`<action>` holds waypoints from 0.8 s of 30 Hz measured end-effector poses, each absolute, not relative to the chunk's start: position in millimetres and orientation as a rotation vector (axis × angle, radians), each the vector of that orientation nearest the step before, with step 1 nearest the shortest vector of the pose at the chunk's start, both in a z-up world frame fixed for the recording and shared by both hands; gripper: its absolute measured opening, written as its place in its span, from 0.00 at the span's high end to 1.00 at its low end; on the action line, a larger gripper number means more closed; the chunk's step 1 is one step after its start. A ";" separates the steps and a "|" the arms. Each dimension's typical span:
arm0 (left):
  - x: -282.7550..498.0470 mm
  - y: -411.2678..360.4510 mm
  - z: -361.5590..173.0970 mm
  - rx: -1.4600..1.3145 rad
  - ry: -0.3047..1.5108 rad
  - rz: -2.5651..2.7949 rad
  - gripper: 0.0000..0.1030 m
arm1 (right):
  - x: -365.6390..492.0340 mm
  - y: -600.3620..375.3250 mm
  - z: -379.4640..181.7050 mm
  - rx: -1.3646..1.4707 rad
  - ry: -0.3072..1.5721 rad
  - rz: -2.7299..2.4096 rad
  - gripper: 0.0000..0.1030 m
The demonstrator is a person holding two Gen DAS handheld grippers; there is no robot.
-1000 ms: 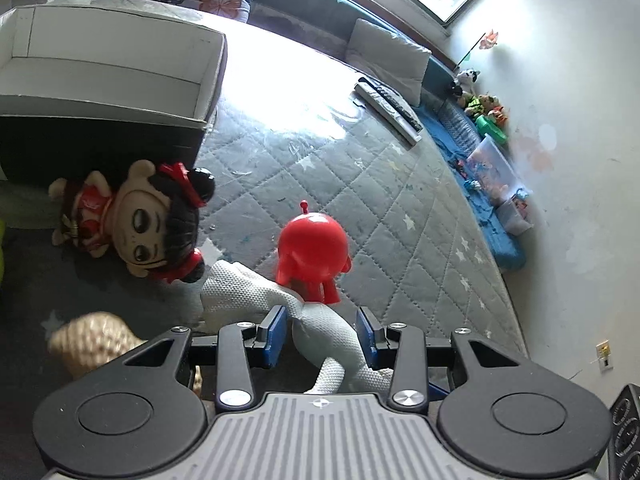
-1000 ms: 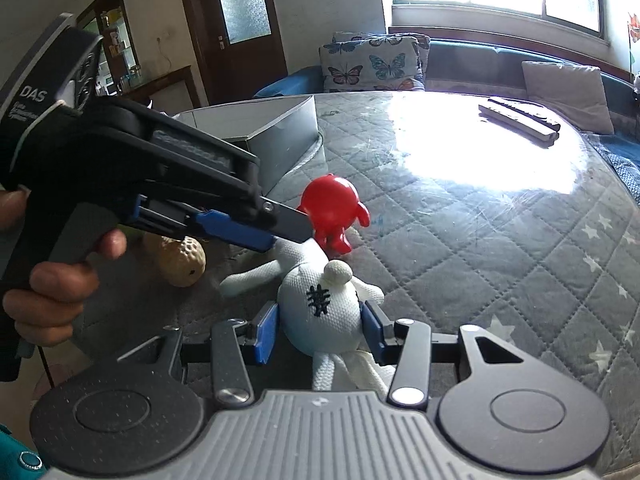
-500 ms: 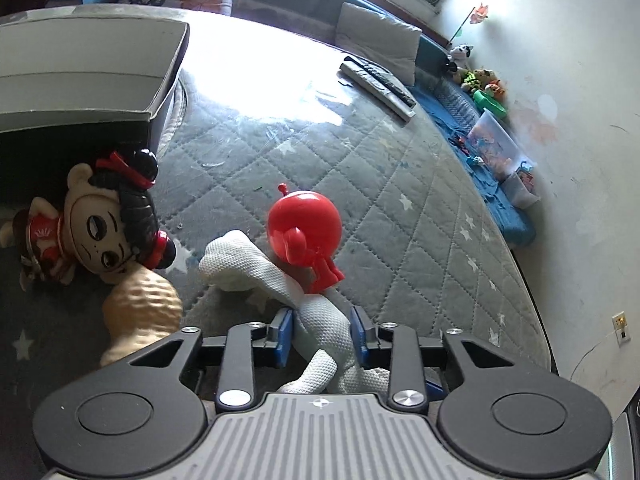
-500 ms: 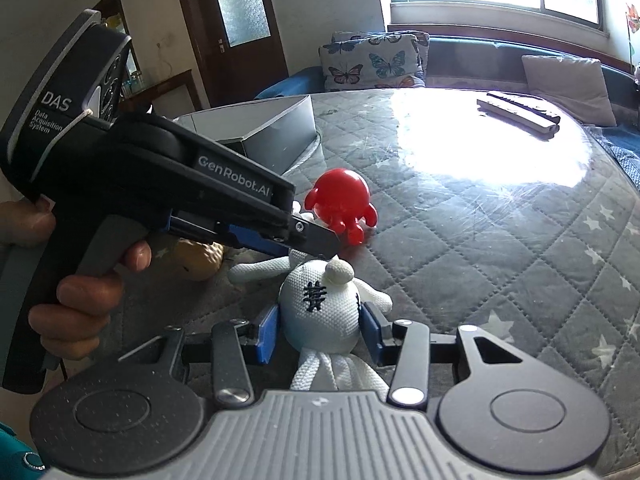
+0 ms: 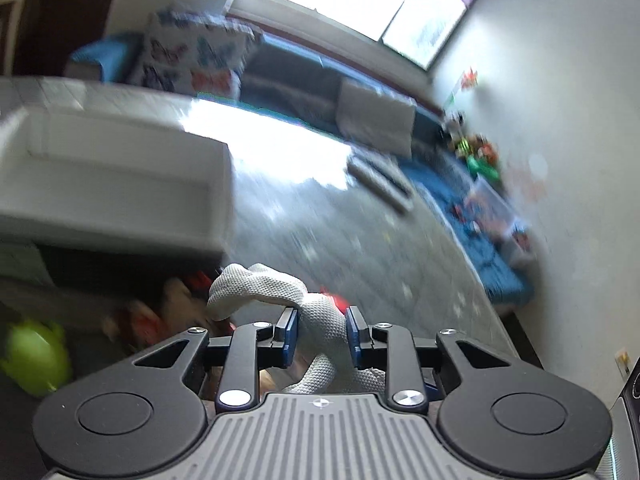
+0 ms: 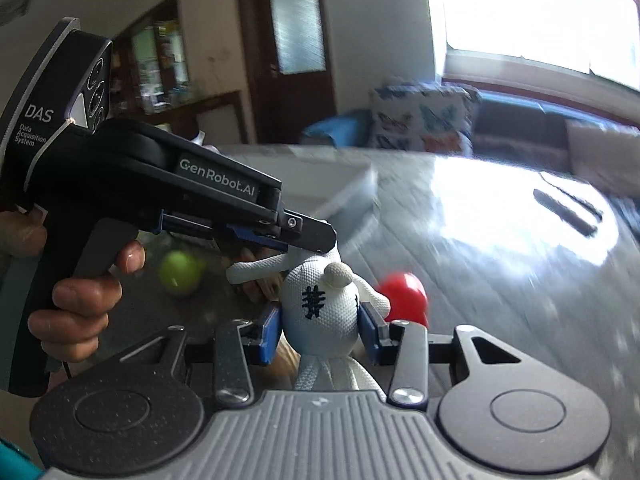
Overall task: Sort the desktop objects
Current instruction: 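Lift the bunny with both grippers and carry it over the white box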
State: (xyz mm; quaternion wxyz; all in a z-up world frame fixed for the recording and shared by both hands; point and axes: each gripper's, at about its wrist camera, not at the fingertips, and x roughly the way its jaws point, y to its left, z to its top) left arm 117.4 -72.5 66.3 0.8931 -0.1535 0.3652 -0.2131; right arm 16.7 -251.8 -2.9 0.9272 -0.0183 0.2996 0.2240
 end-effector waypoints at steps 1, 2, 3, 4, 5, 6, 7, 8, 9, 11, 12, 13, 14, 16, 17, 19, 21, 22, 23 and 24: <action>120.5 -65.7 71.1 -0.324 0.741 -0.427 0.73 | 23.2 -245.7 1.2 -0.050 0.602 0.476 0.60; 123.7 -58.8 75.9 -0.330 0.724 -0.412 0.73 | 30.4 -239.4 5.5 -0.065 0.589 0.494 0.60; 127.5 -52.0 80.2 -0.338 0.709 -0.399 0.73 | 37.6 -233.0 9.8 -0.079 0.576 0.512 0.60; 132.1 -45.0 84.1 -0.347 0.695 -0.385 0.73 | 45.6 -227.0 14.1 -0.090 0.566 0.528 0.60; 137.0 -38.0 87.9 -0.356 0.680 -0.371 0.73 | 53.6 -221.0 18.4 -0.101 0.557 0.545 0.60; 142.5 -31.5 91.3 -0.362 0.667 -0.357 0.73 | 61.7 -215.0 22.7 -0.112 0.547 0.562 0.60; 148.5 -25.8 94.2 -0.366 0.654 -0.343 0.73 | 70.7 -209.1 25.6 -0.123 0.540 0.577 0.60; 154.5 -20.2 96.9 -0.369 0.642 -0.328 0.73 | 79.7 -203.3 28.4 -0.134 0.532 0.592 0.60; 161.2 -15.1 98.7 -0.374 0.634 -0.314 0.73 | 89.1 -197.1 29.7 -0.143 0.528 0.605 0.60; 175.9 -5.1 99.0 -0.389 0.625 -0.290 0.73 | 108.7 -184.0 31.0 -0.166 0.531 0.626 0.60; 184.0 0.5 98.2 -0.400 0.625 -0.279 0.73 | 117.1 -178.6 30.5 -0.178 0.534 0.635 0.60; 192.6 6.7 96.1 -0.415 0.631 -0.269 0.73 | 125.6 -173.0 29.9 -0.190 0.537 0.644 0.60; 201.2 13.1 93.6 -0.431 0.638 -0.259 0.73 | 135.7 -166.2 28.7 -0.204 0.545 0.653 0.60; 218.3 25.1 87.6 -0.463 0.652 -0.238 0.74 | 155.9 -153.8 25.3 -0.229 0.566 0.671 0.60; 226.6 30.4 83.7 -0.478 0.660 -0.227 0.75 | 166.0 -148.2 23.0 -0.240 0.579 0.680 0.60; 240.2 40.2 75.0 -0.493 0.671 -0.206 0.75 | 184.5 -138.5 13.7 -0.266 0.603 0.695 0.60; 253.6 48.3 65.0 -0.506 0.682 -0.187 0.75 | 200.4 -128.7 7.1 -0.288 0.625 0.709 0.60; 261.3 52.5 58.8 -0.518 0.692 -0.178 0.75 | 208.0 -124.3 3.8 -0.295 0.637 0.715 0.60; 267.8 57.0 53.0 -0.533 0.704 -0.169 0.75 | 217.4 -119.1 -1.7 -0.296 0.657 0.722 0.60; 272.7 61.7 47.3 -0.552 0.715 -0.161 0.75 | 224.3 -115.2 -6.5 -0.299 0.673 0.726 0.60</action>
